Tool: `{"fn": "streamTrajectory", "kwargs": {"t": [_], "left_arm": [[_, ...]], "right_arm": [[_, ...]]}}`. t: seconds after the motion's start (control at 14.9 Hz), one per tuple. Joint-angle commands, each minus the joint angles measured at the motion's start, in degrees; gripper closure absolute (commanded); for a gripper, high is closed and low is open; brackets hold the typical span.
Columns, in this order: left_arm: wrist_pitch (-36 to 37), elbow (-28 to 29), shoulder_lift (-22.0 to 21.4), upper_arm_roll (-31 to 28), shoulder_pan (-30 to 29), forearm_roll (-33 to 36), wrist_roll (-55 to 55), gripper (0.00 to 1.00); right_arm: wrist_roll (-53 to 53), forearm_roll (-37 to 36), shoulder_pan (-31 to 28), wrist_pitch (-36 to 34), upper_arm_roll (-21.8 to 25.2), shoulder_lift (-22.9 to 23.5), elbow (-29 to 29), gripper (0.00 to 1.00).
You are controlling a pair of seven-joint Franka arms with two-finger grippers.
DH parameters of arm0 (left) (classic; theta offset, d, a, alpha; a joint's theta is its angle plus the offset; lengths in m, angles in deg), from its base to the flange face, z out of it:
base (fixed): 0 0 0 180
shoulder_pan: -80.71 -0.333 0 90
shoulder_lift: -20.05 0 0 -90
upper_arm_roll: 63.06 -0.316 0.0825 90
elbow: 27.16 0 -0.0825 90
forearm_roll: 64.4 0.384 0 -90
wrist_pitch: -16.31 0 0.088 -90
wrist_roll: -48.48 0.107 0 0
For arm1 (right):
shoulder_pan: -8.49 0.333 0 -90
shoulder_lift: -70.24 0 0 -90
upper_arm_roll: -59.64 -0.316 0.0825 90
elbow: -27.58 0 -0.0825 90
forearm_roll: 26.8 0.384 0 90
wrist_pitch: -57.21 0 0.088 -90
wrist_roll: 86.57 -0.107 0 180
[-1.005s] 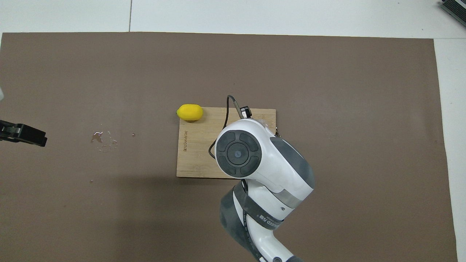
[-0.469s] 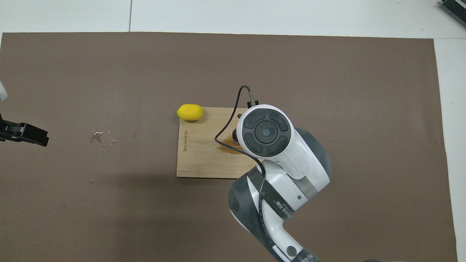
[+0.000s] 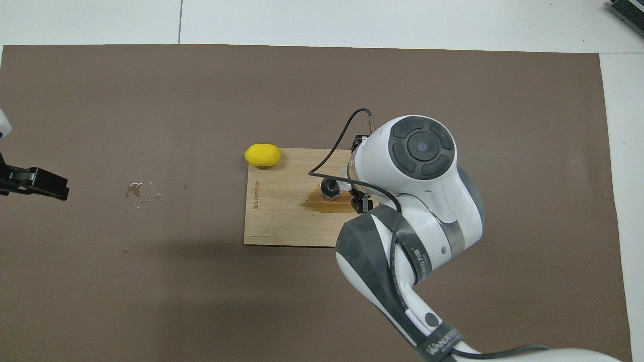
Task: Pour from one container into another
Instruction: 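Carry the clear cup back off the board with the right gripper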
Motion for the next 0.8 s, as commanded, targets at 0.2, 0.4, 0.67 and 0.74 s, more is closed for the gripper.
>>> {"fn": "streamTrajectory", "kwargs": {"t": [0.2,0.4,0.67,0.74], "left_arm": [[-1.4,1.4,-1.0,-0.1,1.1,0.8,-1.4,0.00],[-1.6,1.4,-1.0,-0.2,1.1,0.7,-4.6,0.00],[-1.6,1.4,-1.0,-0.3,1.5,0.7,-4.7,0.00],[-1.6,1.4,-1.0,-0.9,2.1,0.7,-4.7,0.00]], "right_arm": [[12.4,14.9,-8.7,0.7,-0.5,-0.9,3.9,1.00],[22.5,23.5,-15.3,1.5,-0.4,-2.3,8.2,1.00],[36.8,34.4,-24.0,0.4,-0.4,-2.5,12.4,1.00],[39.5,35.2,-25.4,-0.1,-0.5,-2.4,13.7,1.00]]}}
